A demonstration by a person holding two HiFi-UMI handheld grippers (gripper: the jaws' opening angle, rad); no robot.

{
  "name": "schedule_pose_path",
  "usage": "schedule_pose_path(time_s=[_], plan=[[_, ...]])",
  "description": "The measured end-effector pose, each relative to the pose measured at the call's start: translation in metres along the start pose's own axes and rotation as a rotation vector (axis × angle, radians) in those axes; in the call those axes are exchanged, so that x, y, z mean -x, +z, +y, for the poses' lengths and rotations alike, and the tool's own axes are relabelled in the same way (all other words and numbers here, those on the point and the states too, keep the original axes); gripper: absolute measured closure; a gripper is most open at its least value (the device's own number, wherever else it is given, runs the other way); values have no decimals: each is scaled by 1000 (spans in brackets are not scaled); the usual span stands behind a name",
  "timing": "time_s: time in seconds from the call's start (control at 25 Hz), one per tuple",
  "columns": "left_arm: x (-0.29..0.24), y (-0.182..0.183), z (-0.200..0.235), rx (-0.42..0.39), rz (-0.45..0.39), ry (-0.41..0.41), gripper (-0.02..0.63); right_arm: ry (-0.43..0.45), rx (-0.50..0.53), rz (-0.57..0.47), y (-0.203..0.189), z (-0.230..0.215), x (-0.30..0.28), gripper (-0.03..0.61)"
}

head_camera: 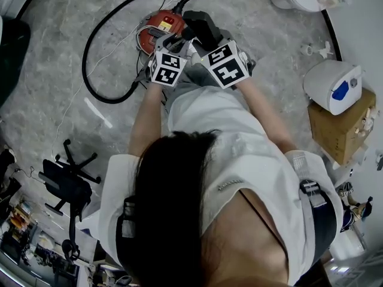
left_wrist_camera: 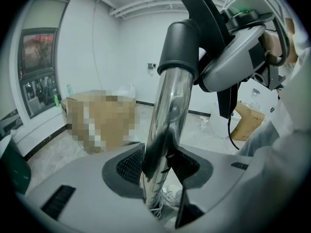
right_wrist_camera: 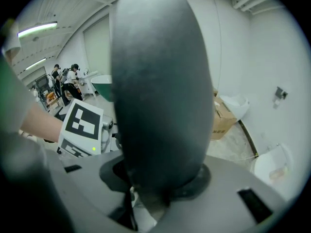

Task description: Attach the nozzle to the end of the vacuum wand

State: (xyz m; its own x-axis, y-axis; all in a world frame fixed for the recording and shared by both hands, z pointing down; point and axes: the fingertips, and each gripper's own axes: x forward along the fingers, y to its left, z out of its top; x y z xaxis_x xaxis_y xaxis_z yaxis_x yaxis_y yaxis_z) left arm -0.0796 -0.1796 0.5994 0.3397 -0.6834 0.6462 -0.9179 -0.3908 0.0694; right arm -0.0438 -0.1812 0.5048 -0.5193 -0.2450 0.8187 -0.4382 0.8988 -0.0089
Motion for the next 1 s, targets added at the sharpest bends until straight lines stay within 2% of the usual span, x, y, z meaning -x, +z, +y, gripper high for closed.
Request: schedule_pose_path(time_s=[0.2, 0.4, 0.72, 1.0], plan=[[1, 1, 1, -5, -4, -2, 453, 15, -23, -4, 2, 2, 0, 413], [2, -1, 1, -29, -4, -10, 459, -19, 19, -3, 1, 7, -2, 416], [1, -1, 1, -38, 0, -12, 460, 27, 28, 30, 1, 6, -4, 416], [-2, -3, 4, -34, 6, -19, 460, 29, -14, 4, 0, 3, -9, 410]])
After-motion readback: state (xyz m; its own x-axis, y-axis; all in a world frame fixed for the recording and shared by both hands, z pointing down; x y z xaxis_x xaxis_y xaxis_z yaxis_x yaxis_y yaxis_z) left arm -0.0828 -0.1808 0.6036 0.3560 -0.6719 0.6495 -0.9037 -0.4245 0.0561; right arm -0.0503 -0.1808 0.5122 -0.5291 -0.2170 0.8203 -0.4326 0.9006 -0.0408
